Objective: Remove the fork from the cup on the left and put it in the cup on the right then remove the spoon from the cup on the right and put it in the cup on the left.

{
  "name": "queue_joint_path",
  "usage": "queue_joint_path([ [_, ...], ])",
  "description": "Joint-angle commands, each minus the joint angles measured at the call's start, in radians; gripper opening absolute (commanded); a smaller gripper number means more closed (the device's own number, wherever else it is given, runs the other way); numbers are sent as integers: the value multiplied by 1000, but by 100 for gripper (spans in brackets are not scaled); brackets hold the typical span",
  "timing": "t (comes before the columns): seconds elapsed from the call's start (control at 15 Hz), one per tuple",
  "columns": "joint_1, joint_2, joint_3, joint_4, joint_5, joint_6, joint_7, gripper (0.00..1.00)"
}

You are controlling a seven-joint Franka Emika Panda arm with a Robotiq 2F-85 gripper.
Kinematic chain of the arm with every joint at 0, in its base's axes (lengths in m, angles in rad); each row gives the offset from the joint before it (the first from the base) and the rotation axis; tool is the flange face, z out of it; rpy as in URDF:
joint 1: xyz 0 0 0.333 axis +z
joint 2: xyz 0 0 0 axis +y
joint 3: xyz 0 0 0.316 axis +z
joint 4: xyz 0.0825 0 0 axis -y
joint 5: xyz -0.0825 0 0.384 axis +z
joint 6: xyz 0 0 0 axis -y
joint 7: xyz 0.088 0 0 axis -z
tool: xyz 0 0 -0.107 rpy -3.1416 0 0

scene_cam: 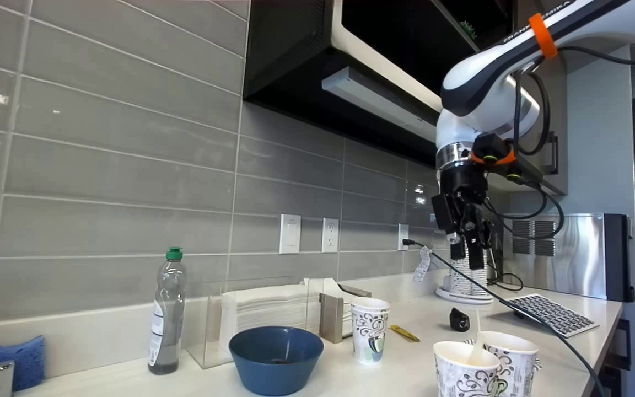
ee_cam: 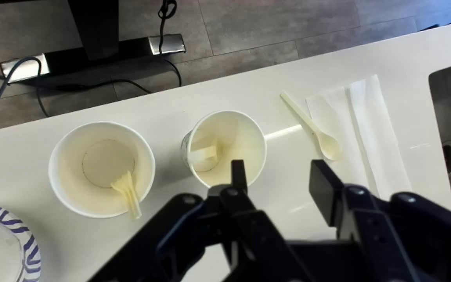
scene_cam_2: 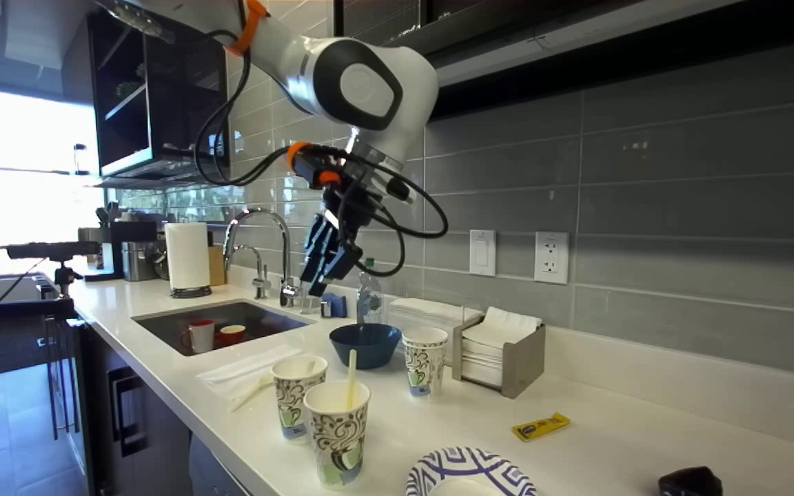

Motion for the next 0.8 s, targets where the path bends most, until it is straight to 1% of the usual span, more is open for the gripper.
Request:
queue_joint_path([
  [0.0,0,-106,-12,-1,-6,-26,49,79],
  [0.2,-11,-206,-5,-31,-38,-10,110,98],
  [0.27,-15,-234,2,-36,-66,-3,129,100],
  [0.33,-1,-160,-12,3,-32,-7,89,100],
  [0.4,-1,-180,-11,3,-36,-8,94,94],
  [0.47,-1,-186,-11,3,-36,-8,94,100],
  [0.73,0,-161,-11,2,-36,-7,93,100],
])
